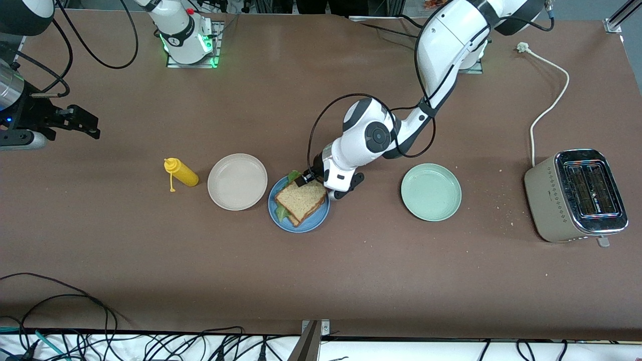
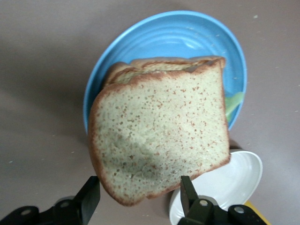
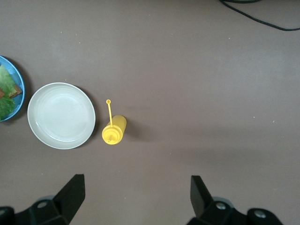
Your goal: Make sandwich in blue plate with both arms
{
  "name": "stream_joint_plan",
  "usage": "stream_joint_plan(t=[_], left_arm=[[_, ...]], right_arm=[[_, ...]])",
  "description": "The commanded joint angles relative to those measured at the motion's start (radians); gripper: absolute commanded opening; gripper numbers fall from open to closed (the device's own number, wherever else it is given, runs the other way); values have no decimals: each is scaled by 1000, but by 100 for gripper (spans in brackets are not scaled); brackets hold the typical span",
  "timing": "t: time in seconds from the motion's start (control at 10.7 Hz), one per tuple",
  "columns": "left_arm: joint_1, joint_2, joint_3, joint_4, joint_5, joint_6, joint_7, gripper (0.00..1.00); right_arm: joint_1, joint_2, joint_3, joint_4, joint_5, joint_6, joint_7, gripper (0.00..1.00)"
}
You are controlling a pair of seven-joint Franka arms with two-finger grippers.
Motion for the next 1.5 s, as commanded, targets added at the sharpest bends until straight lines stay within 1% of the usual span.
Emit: stream_joint_plan(t=[0.0,0.19,0.38,0.47,0.56,0.75,0.94,1.13,1.31,1.41], left_arm=[[15,-10,-2,10,3,-92,-6,87],[15,-12,1,13,5,-159,-6,99],[33,-33,7,20,5,-248,-6,100],[57,-77,7,20,6,-312,-6,100],[86,-141,9,20,12,-390,3,100],[142,-276,4,22,151,-557,4,100],[226,-382,1,25,257,-682,8,100],[295,-473,7,25,311,-783,109,100],[407,-544,6,25,336,-877,297,100],[461,-555,6,25,334,-894,406,100]], right_arm=[[2,16,3,32,-13,-19,13,100],[1,27,2,32,-13,-19,13,100],[1,27,2,33,-13,-19,13,100],[1,28,2,33,-13,-19,13,100],[1,28,2,33,-13,-19,13,100],[1,27,2,33,-13,-19,13,100],[1,27,2,33,-13,-18,13,100],[1,28,0,33,-13,-18,13,100],[1,28,0,33,-13,-18,13,100],[1,27,0,33,-13,-18,13,100]])
